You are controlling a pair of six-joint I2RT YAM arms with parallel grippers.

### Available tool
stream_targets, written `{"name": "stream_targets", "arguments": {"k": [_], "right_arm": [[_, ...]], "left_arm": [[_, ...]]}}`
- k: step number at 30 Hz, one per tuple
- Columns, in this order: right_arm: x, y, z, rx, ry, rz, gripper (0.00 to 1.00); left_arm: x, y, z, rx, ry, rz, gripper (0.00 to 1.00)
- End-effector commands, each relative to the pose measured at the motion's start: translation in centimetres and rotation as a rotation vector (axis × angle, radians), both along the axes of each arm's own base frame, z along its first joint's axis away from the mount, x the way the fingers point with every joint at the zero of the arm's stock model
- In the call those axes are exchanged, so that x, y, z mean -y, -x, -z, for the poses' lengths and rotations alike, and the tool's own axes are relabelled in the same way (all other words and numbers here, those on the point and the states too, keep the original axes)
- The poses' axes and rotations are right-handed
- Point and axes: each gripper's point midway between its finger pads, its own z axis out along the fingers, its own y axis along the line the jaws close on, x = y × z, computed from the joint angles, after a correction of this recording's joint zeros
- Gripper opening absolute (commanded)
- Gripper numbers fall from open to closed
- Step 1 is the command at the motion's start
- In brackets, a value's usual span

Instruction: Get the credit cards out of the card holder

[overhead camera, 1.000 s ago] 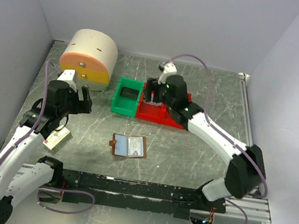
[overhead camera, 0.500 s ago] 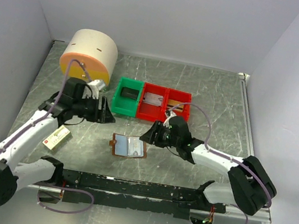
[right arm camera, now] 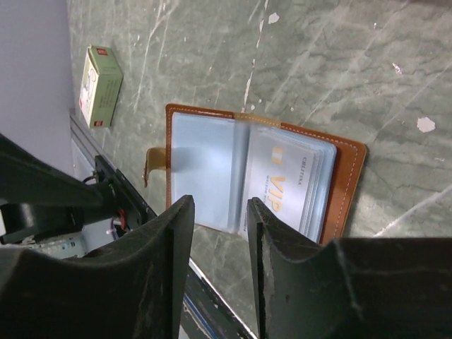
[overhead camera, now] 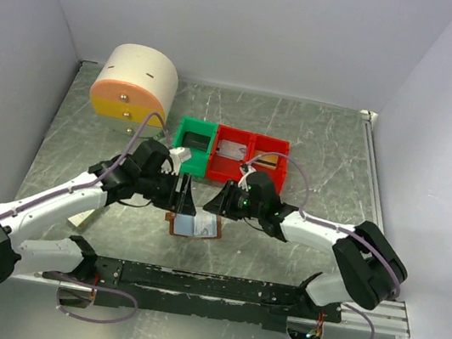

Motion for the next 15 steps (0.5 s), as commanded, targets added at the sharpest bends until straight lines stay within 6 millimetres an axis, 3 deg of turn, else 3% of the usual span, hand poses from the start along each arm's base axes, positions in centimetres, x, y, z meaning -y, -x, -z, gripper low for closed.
{"name": "stream_targets", "arguments": {"k": [1, 5, 15], "right_arm": [[-0.8, -0.5, 0.1, -0.018, -0.011, 0.002, 0.35], [-0.7, -0.1, 1.9, -0.068, 0.022, -0.003, 0.34], [0.9, 1.9, 5.7, -0.162, 0.104, 0.003, 0.34]], "left_arm": [[1.0, 0.1, 1.7, -0.034, -0.026, -0.055, 0.74], [0.8, 0.0, 3.9, -0.068, -0.093, -0.11, 0.74], [-1.8, -0.7, 8.5, -0.087, -0.262, -0.228, 0.76]]}}
